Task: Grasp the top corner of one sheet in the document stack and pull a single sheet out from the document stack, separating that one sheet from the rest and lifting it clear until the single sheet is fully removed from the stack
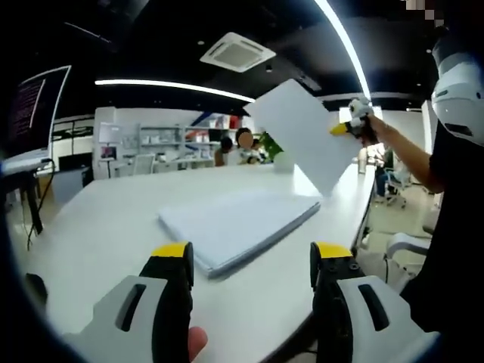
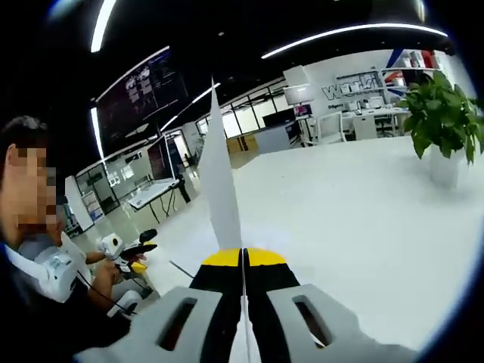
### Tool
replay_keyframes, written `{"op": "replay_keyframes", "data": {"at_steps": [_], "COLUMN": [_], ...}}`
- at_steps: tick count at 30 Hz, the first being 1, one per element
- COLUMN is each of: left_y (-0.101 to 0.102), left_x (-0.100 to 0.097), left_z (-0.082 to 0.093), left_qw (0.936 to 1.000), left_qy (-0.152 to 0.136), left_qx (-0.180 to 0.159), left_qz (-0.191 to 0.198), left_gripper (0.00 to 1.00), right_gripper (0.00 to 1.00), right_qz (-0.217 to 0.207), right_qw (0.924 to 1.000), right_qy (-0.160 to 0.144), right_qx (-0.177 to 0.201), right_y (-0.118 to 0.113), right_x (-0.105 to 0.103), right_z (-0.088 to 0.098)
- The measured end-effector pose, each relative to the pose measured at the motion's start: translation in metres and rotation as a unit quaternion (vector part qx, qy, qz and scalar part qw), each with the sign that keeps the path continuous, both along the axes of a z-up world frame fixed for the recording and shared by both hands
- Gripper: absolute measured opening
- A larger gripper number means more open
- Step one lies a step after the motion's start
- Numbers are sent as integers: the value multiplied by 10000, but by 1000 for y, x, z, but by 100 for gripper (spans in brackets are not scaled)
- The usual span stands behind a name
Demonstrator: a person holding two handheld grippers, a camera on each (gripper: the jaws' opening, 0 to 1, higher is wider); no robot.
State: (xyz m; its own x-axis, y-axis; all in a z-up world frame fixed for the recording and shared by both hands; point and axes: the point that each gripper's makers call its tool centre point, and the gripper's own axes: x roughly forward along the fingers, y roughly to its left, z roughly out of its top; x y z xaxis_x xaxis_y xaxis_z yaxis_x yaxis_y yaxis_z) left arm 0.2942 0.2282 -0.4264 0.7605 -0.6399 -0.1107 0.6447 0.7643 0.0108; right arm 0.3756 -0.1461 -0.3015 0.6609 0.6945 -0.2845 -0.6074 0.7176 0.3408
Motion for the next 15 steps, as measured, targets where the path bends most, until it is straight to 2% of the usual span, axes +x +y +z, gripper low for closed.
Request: {"op": "replay_keyframes", "data": {"at_steps": [4,8,10,11,12,15], "left_y": [8,17,23,25,27,29], "left_x": [-2,-3,-3,-3,-3,-2], "left_z": [3,3,2,2,1,0], "left_qw": [10000,9999,9998,9998,9998,9996], "left_qy": [-32,-46,-41,-29,-9,0], "left_qx": [17,63,76,69,59,73], "left_qz": [42,101,154,174,207,265], "left_gripper": [62,62,62,62,62,62], "right_gripper": [2,2,2,2,2,2], "right_qz": [-47,-159,-197,-360,-388,-558], "right_qw": [9996,9967,9963,9950,9946,9908], "right_qy": [269,739,792,891,919,1104], "right_qx": [-20,-291,-282,-274,-279,-546], "right_y": [-13,-45,-57,-70,-71,-86], "right_x": [6,18,24,28,28,28], "right_z": [-12,-39,-45,-51,-53,-70]}}
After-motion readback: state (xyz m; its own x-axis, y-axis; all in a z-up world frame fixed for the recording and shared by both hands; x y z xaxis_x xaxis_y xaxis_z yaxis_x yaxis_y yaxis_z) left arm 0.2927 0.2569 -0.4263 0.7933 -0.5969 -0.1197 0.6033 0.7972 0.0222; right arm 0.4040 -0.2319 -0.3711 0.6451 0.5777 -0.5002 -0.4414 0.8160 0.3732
